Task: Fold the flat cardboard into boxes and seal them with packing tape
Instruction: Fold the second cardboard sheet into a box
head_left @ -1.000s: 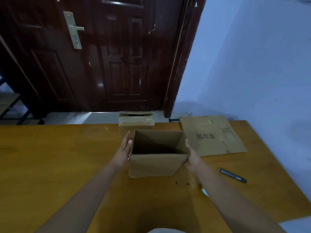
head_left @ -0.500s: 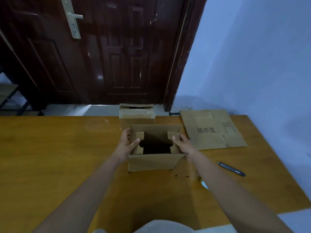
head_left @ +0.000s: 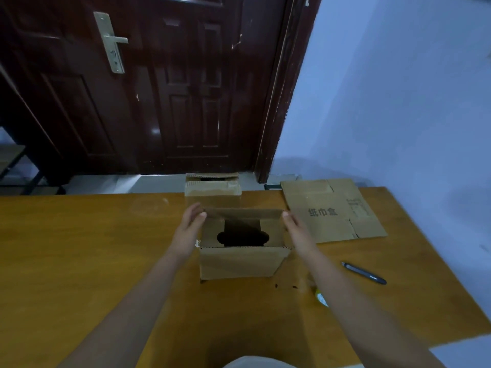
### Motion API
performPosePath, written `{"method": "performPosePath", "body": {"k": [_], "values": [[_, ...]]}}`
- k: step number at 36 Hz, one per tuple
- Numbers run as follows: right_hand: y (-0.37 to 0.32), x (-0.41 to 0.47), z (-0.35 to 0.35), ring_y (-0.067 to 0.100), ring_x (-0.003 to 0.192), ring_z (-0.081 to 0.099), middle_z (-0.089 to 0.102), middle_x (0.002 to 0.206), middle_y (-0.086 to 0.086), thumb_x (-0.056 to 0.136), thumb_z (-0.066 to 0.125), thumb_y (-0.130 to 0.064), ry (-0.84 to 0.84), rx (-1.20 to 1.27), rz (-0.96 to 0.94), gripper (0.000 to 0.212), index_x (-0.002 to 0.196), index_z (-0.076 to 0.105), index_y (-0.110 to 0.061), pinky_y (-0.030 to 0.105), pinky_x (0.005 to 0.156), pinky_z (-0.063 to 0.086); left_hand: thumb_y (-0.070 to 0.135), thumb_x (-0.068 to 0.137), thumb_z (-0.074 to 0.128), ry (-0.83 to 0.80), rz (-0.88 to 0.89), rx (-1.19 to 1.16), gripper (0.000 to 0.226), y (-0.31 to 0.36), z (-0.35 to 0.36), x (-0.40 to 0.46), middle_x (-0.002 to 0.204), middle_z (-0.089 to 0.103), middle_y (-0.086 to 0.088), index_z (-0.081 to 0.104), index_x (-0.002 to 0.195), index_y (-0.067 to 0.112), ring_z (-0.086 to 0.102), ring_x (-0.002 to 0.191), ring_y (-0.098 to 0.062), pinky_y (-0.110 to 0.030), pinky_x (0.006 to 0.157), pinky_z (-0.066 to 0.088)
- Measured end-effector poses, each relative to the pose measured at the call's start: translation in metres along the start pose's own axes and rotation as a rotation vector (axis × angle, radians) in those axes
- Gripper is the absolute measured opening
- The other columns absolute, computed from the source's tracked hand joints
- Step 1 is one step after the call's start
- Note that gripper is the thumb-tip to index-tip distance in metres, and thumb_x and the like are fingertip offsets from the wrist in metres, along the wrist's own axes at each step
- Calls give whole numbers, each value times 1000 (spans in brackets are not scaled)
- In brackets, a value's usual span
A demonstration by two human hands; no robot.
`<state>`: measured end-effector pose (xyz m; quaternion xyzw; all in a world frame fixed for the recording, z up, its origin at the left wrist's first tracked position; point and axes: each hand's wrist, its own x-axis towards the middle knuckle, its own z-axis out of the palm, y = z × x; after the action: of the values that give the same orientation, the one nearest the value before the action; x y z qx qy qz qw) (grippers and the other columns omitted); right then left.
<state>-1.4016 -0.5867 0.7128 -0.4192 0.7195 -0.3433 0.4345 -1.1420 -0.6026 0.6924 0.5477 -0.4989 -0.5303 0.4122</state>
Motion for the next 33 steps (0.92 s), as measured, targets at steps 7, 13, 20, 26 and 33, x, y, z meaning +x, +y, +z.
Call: {"method": "performPosePath", "body": {"k": [7, 13, 20, 26, 33], "values": [[-4, -26, 7, 8, 140, 20, 28, 151, -9, 91, 31, -56, 134, -455, -646, 62, 146, 28, -28, 39, 116, 12, 75, 83, 19, -84, 338, 637, 80, 32, 11, -16, 153, 20, 10, 20, 149, 29, 13, 142, -10, -38, 114, 15], [-1, -17, 20, 18, 137, 36, 44, 145, -2, 96, 11, -57, 221, -962, -783, 64, 141, 40, -21, 54, 112, 7, 86, 68, -10, -176, 553, 1259, 109, 32, 26, -9, 156, 24, 3, 21, 150, 21, 10, 146, -13, -48, 117, -8], [-1, -5, 33, 16, 101, 62, 68, 99, -3, 98, 25, -39, 331, -1043, -790, 45, 105, 65, -19, 52, 111, 22, 60, 90, 31, -7, 643, 1286, 55, 25, 36, -6, 106, 67, 0, 62, 110, 19, 63, 100, -21, -42, 89, 47], [8, -4, 44, 18, 105, 62, 67, 108, 0, 99, -2, -48, 175, -1041, -738, 74, 109, 65, -17, 43, 108, 34, 33, 90, 48, 88, 640, 1255, 24, 1, 51, -12, 93, 66, -2, 62, 81, 16, 65, 86, -23, -36, 71, 52], [0, -6, 41, 15, 145, 10, 21, 155, -3, 75, -19, -60, -82, -1094, -564, 89, 150, 14, -25, 43, 118, 2, 47, 95, 8, -61, 429, 1296, 67, -6, 54, -12, 146, 42, -3, 53, 128, 10, 41, 135, -20, -44, 107, 34]]}}
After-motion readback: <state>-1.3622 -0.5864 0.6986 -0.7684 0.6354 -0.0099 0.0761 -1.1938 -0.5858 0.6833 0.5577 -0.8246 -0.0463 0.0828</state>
